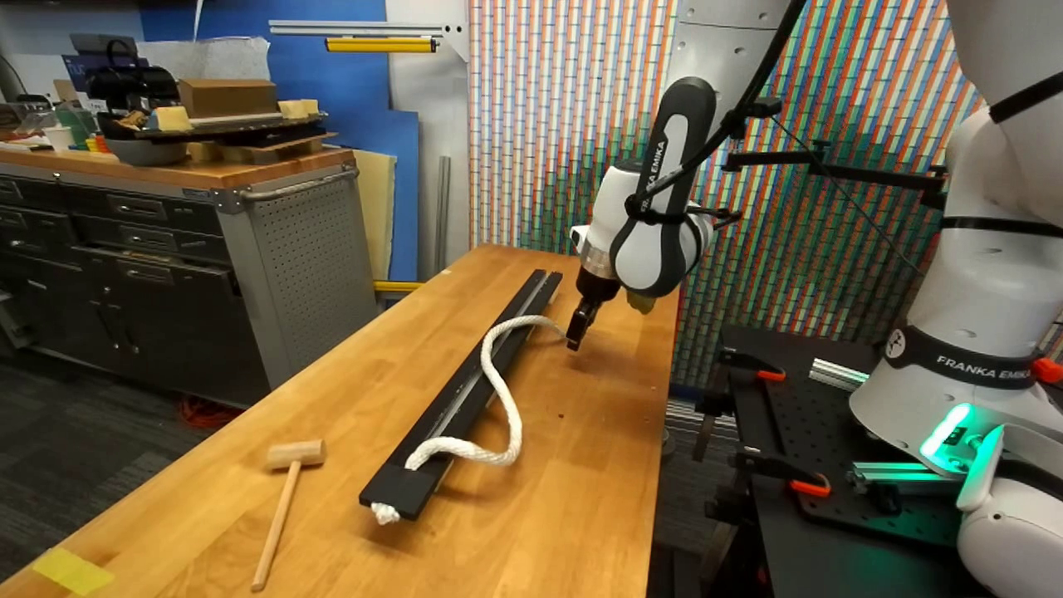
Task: Pull the white rope along the length of the groove
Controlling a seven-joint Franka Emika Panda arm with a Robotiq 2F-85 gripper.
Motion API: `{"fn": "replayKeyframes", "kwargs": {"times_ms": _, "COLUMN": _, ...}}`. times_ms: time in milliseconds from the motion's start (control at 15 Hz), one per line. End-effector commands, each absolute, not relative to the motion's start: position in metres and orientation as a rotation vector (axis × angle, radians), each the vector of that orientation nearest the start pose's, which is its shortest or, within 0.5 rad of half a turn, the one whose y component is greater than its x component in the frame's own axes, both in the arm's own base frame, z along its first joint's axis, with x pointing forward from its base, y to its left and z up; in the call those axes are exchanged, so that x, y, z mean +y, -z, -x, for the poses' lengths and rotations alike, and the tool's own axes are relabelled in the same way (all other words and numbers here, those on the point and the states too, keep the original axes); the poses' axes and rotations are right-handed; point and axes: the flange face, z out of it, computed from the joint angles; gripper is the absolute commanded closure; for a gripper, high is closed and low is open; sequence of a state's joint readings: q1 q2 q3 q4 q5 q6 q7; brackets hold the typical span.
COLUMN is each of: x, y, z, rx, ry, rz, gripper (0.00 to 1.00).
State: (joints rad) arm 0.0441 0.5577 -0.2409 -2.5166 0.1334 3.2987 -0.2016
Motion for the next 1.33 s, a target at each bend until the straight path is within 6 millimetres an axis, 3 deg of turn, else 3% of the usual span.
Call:
{"fn": "replayKeyframes", "kwargs": {"times_ms": 0, "x": -0.103, "y": -0.109, "z": -0.456, "rx": 0.044, "ry": 0.523, "rz": 3.336, "gripper": 0.0}}
{"fn": "replayKeyframes", "kwargs": {"times_ms": 333, "x": -0.094, "y": -0.115, "z": -0.461, "rx": 0.034, "ry": 0.609, "rz": 3.321, "gripper": 0.0}}
{"fn": "replayKeyframes", "kwargs": {"times_ms": 467, "x": -0.096, "y": -0.115, "z": -0.462, "rx": 0.044, "ry": 0.614, "rz": 3.319, "gripper": 0.06}}
{"fn": "replayKeyframes", "kwargs": {"times_ms": 600, "x": -0.097, "y": -0.115, "z": -0.463, "rx": 0.047, "ry": 0.62, "rz": 3.32, "gripper": 0.18}}
{"fn": "replayKeyframes", "kwargs": {"times_ms": 667, "x": -0.097, "y": -0.114, "z": -0.464, "rx": 0.047, "ry": 0.622, "rz": 3.318, "gripper": 0.36}}
{"fn": "replayKeyframes", "kwargs": {"times_ms": 867, "x": -0.096, "y": -0.114, "z": -0.468, "rx": 0.054, "ry": 0.634, "rz": 3.31, "gripper": 0.6}}
{"fn": "replayKeyframes", "kwargs": {"times_ms": 1200, "x": -0.096, "y": -0.111, "z": -0.479, "rx": 0.068, "ry": 0.644, "rz": 3.302, "gripper": 0.79}}
{"fn": "replayKeyframes", "kwargs": {"times_ms": 1267, "x": -0.096, "y": -0.11, "z": -0.48, "rx": 0.073, "ry": 0.646, "rz": 3.301, "gripper": 0.73}}
